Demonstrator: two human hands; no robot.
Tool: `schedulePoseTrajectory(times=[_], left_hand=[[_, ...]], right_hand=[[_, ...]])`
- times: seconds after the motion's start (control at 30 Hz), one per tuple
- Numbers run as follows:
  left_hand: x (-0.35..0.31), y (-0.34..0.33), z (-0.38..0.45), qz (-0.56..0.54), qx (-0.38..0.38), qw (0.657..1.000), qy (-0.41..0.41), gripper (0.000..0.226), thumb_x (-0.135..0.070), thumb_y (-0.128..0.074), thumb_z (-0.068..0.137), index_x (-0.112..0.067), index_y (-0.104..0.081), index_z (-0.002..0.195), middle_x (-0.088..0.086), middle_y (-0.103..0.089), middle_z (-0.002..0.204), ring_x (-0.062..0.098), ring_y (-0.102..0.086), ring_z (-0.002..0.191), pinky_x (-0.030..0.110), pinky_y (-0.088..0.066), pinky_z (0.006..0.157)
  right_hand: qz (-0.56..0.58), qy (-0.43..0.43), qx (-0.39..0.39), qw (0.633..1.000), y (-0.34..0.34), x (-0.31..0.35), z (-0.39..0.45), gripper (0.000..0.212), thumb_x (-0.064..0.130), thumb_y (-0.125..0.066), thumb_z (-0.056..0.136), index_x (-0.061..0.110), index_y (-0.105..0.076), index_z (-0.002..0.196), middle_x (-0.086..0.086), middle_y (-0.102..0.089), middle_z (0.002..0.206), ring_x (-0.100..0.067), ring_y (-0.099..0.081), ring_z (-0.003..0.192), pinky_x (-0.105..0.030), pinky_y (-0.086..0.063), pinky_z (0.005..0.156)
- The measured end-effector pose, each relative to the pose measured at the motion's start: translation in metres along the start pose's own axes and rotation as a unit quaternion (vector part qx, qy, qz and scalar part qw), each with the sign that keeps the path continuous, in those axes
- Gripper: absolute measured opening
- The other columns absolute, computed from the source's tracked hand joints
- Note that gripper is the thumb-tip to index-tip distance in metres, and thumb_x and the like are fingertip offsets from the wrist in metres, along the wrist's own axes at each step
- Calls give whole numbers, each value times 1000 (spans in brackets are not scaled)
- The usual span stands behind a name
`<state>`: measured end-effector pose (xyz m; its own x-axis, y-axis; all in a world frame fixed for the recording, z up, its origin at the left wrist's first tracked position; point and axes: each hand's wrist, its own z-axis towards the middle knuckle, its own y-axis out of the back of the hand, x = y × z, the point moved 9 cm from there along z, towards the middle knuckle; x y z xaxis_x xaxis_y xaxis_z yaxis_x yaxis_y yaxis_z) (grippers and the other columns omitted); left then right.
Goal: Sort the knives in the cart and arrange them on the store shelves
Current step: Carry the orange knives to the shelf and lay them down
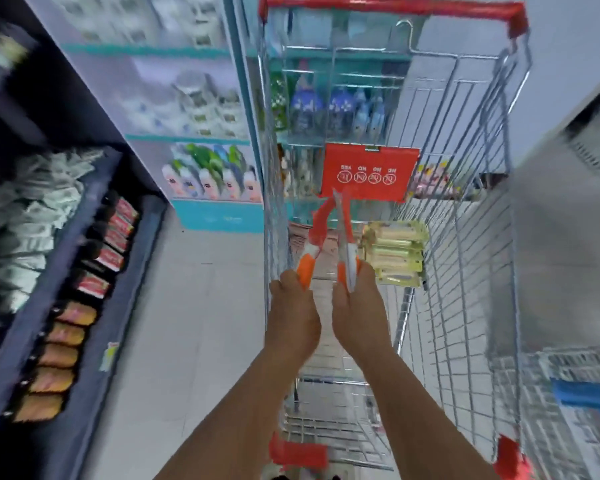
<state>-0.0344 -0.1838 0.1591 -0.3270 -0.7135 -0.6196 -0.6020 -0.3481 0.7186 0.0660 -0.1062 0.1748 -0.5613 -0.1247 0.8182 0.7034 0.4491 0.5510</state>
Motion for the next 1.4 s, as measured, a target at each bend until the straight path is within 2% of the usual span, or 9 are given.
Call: schedulePoseTrajectory(times=[0.17, 0.27, 0.47, 0.6, 0.73, 0.87, 1.13, 1.23, 1.4], left_hand=[[-3, 87, -20, -8, -99, 995, 23, 23, -24, -38, 98, -13, -37, 118, 8, -40, 113, 27, -53, 93, 31, -38, 73], [16, 132, -30, 49, -176, 981, 61, 26, -20, -33, 101, -11, -35, 125, 7, -39, 120, 20, -49, 100, 17, -31, 70], [57, 206, -79, 35, -263, 952, 155, 28, -16, -34, 100, -8, -33, 127, 11, -35, 127, 28, -52, 106, 30, -40, 77], [94, 251, -129, 26, -319, 922, 220, 28, -17, -36, 100, -7, -32, 126, 12, -37, 127, 25, -52, 98, 24, -38, 69], [134, 289, -182, 45, -360, 897, 254, 24, -9, -35, 99, -2, -34, 123, 14, -35, 125, 28, -49, 107, 34, -46, 84], [184, 326, -247, 23, -431, 853, 293, 23, -9, -37, 98, -5, -33, 120, 13, -37, 119, 30, -51, 95, 31, -39, 67], [280, 392, -398, -18, -541, 779, 316, 18, -15, -36, 100, -8, -35, 117, 10, -39, 113, 30, -49, 73, 32, -37, 56], [310, 420, -446, 2, -544, 772, 328, 21, -21, -31, 102, -10, -35, 119, 7, -39, 116, 29, -50, 82, 30, -35, 58], [356, 470, -518, 8, -576, 753, 318, 25, -18, -34, 101, -12, -37, 124, 7, -41, 119, 29, -53, 88, 29, -41, 65]], right_hand=[[-8, 128, 52, 990, -5, 85, -7, 22, 16, -45, 97, 18, -45, 118, 10, -49, 88, -11, -47, 74, -18, -29, 61], [-27, 172, 115, 978, -23, 124, -18, 29, 18, -45, 98, 15, -42, 126, 2, -53, 102, -20, -55, 88, -22, -30, 68], [-50, 287, 205, 934, -64, 193, -61, 41, 19, -47, 96, 17, -38, 136, -5, -58, 118, -28, -56, 108, -29, -36, 76], [-47, 335, 278, 899, -99, 232, -106, 40, 19, -46, 97, 20, -37, 136, -2, -55, 121, -25, -54, 111, -31, -41, 86], [-47, 368, 328, 869, -140, 262, -156, 40, 19, -45, 96, 20, -39, 135, -3, -57, 116, -26, -57, 103, -30, -40, 76], [-64, 394, 371, 838, -182, 284, -215, 38, 21, -45, 97, 20, -39, 134, -5, -58, 117, -29, -57, 102, -28, -35, 71], [-60, 466, 432, 770, -246, 339, -371, 42, 27, -45, 98, 23, -36, 139, 2, -58, 106, -18, -56, 80, -26, -39, 63], [-60, 486, 439, 754, -266, 361, -431, 45, 32, -46, 97, 24, -37, 140, -1, -60, 114, -25, -59, 97, -32, -45, 74], [-31, 487, 464, 740, -297, 401, -522, 39, 30, -51, 95, 25, -45, 133, 0, -63, 98, -21, -61, 83, -30, -44, 63]])
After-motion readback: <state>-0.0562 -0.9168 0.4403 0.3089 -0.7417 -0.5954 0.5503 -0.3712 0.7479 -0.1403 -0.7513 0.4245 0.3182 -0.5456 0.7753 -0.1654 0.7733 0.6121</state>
